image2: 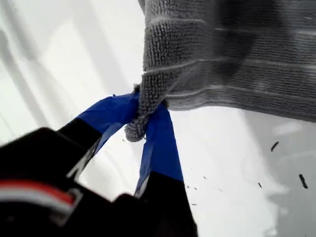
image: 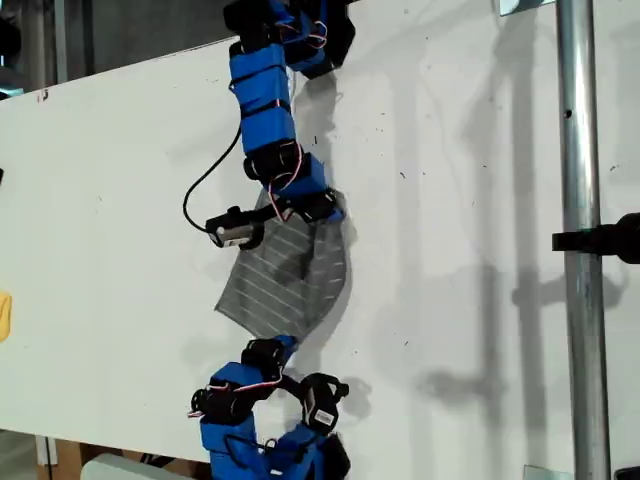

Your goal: Grasp corners of a towel and fold twice.

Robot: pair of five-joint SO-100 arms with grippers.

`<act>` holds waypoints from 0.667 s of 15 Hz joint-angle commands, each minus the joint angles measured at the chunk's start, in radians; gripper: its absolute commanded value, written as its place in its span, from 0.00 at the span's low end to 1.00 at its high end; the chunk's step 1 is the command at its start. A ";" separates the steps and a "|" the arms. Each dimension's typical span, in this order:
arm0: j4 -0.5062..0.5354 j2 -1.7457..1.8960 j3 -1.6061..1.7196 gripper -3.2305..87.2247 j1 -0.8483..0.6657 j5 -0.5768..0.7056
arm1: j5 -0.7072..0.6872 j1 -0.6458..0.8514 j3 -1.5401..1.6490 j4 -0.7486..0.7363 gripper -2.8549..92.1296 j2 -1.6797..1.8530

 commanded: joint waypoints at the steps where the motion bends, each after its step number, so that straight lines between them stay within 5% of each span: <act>1: -0.052 -0.034 -0.063 0.00 -0.153 0.140 | 0.012 0.095 0.114 -0.009 0.03 0.140; 5: -0.153 -0.250 -0.202 0.00 -0.382 0.428 | -0.100 0.336 0.365 -0.009 0.03 0.350; 10: -0.067 -0.568 -0.676 0.00 -0.598 0.609 | -0.383 0.637 0.364 -0.011 0.03 0.431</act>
